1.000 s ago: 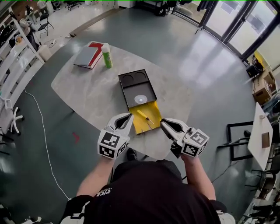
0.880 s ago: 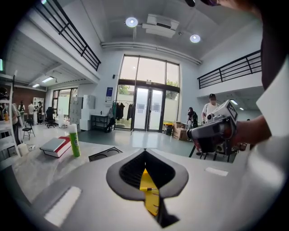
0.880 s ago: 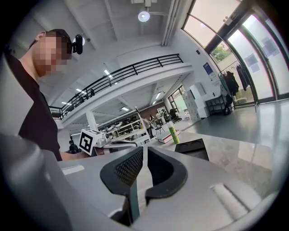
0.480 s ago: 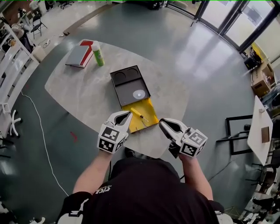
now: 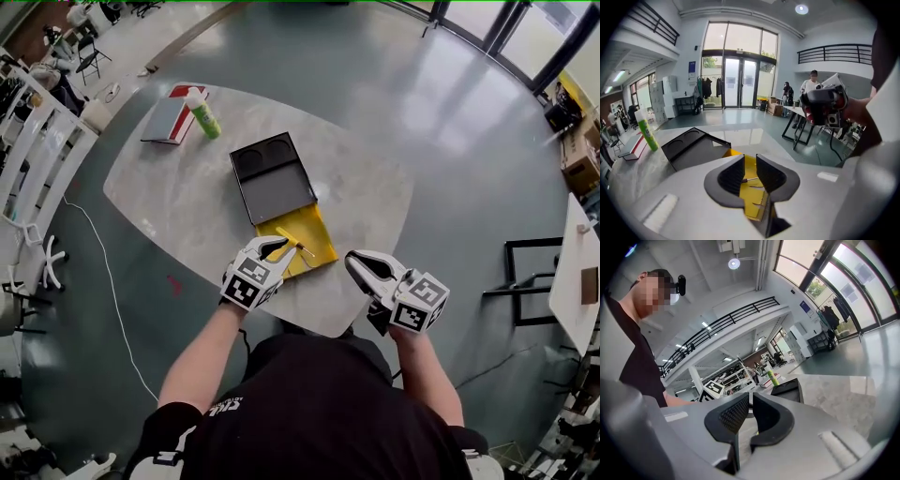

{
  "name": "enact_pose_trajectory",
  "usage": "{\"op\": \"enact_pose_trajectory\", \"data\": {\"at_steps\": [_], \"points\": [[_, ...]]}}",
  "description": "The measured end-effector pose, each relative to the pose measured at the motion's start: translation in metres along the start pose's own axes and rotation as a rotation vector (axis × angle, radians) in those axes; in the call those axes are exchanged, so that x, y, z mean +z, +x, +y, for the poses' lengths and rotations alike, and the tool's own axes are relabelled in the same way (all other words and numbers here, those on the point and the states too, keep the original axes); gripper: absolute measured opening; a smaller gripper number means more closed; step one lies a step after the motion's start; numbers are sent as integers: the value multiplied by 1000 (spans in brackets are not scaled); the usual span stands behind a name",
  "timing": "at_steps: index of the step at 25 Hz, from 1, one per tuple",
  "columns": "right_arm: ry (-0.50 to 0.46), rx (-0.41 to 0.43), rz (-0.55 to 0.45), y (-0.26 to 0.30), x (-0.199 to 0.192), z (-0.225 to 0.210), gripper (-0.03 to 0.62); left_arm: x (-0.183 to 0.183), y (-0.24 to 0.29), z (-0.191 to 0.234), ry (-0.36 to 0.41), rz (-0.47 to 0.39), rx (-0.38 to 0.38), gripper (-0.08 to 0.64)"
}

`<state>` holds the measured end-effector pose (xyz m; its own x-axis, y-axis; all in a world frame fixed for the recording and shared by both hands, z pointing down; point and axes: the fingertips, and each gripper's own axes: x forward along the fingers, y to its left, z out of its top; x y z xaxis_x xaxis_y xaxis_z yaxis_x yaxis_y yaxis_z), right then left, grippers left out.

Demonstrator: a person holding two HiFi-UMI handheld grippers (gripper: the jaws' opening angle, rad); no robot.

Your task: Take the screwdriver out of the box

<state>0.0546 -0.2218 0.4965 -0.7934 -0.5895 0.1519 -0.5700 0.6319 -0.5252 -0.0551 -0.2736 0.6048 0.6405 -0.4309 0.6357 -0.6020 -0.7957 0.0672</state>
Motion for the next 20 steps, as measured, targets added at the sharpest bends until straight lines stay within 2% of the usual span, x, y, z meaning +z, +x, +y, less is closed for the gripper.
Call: {"op": "enact_pose_trajectory", "data": {"at_steps": [9, 20], "points": [[54, 3, -7, 1, -12, -20, 38, -29, 42, 4, 173, 178, -43, 98], [67, -43, -7, -6, -9, -32, 38, -78, 87, 9, 414, 381, -155, 121]]}}
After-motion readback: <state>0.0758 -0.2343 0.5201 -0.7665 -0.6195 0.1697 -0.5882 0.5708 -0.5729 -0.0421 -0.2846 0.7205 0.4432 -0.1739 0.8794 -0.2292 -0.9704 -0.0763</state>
